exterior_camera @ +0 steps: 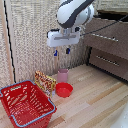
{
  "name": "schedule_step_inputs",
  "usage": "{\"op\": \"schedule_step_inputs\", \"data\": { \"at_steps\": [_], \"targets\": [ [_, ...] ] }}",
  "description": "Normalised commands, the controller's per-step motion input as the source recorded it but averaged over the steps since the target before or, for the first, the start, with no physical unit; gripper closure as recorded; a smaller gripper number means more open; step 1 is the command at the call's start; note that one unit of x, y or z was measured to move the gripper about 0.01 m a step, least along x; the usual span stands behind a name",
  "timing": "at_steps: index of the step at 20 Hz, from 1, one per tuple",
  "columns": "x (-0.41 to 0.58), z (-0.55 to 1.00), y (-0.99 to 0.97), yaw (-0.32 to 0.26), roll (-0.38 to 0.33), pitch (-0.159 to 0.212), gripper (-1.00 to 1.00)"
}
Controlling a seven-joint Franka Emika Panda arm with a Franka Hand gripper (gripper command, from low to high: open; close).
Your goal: Compassionately, move the pinch receptors towards pink recepticle. Embrace the recepticle delicately and rise accordingly. Progress forward guided by applied tension and move towards the highest section of the storage unit. Place the recepticle delicately and shut the storage unit.
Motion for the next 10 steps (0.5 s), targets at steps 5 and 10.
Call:
{"op": "schedule_step_inputs", "data": {
  "at_steps": [5,10],
  "targets": [
    [-0.017,-0.21,-0.55,-0.089,0.000,0.000,-1.00],
    [-0.041,-0.31,-0.76,-0.124,0.009,0.000,-1.00]
  ]
}}
